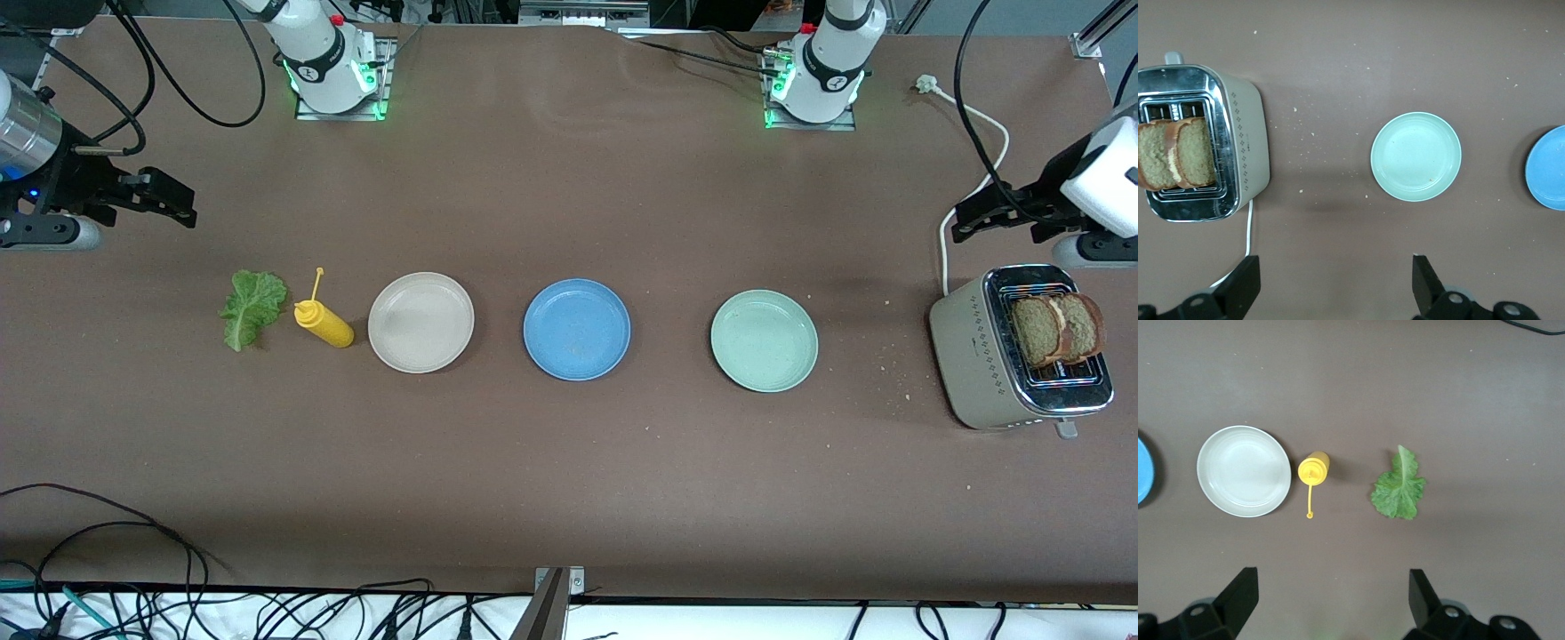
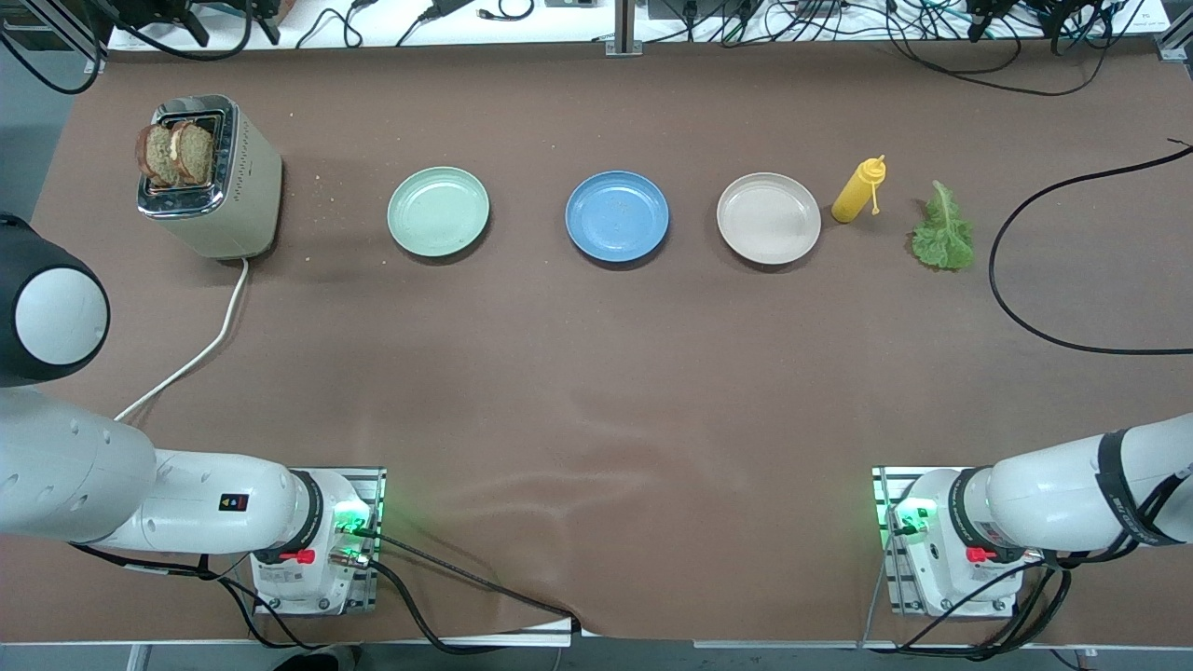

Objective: Make sandwich in blue plate with both arms

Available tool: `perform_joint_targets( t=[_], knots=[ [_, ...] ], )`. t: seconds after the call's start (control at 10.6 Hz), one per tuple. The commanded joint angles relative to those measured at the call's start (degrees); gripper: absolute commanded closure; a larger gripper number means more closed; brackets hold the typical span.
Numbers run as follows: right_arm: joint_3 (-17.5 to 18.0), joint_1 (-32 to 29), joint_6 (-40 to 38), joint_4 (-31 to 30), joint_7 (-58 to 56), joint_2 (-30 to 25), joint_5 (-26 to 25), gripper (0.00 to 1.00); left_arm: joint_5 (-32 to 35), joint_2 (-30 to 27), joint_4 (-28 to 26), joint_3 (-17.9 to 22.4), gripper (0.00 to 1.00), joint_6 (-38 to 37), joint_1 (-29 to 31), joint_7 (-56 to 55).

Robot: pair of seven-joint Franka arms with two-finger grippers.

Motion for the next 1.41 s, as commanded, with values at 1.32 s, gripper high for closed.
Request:
perform_joint_targets(
  t=[1.32],
  knots=[
    [-3.93,-0.47,8.17,-12.62,0.33,-8.52,3.11,0.0,1.88,16.92,0.39,-0.02,0.0,11.22,18.45,11.63]
  ],
)
